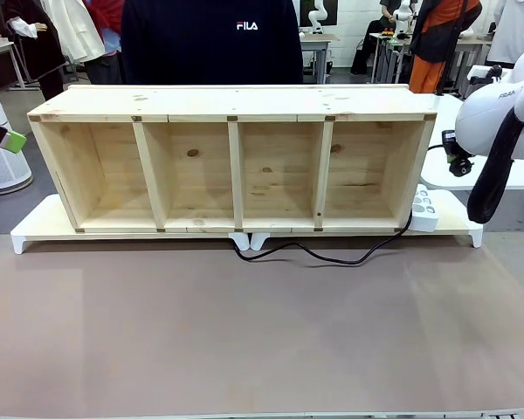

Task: Perform cable management.
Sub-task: Pull the grasped Power Cable to the location of the Power Strip, then release the Power Cable when the human grasps it.

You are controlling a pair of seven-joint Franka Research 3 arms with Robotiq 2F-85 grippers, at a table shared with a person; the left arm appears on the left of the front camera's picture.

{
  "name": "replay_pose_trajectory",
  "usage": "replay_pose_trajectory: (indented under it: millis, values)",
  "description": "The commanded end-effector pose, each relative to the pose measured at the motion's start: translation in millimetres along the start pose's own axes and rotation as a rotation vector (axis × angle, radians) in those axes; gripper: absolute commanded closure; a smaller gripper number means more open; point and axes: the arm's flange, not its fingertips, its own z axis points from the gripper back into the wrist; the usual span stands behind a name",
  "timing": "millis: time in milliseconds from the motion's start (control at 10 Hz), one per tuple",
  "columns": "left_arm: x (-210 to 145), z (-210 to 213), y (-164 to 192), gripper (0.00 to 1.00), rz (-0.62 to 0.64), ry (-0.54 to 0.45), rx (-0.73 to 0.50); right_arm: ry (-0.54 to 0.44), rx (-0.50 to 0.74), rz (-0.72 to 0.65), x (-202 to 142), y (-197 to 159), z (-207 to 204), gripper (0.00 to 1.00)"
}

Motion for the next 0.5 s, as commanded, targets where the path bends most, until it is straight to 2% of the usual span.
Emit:
replay_pose_trajectory:
  millis: [0, 400]
  values:
    - [-0.5, -2.1, -0.7, 0.00, 0.000, -0.007, 0.000, -0.004, 0.000, -0.001, -1.3, 0.3, 1.8, 0.84]
    - [-0.5, -2.1, -0.7, 0.00, 0.000, -0.007, 0.000, -0.004, 0.000, -0.001, -1.3, 0.3, 1.8, 0.84]
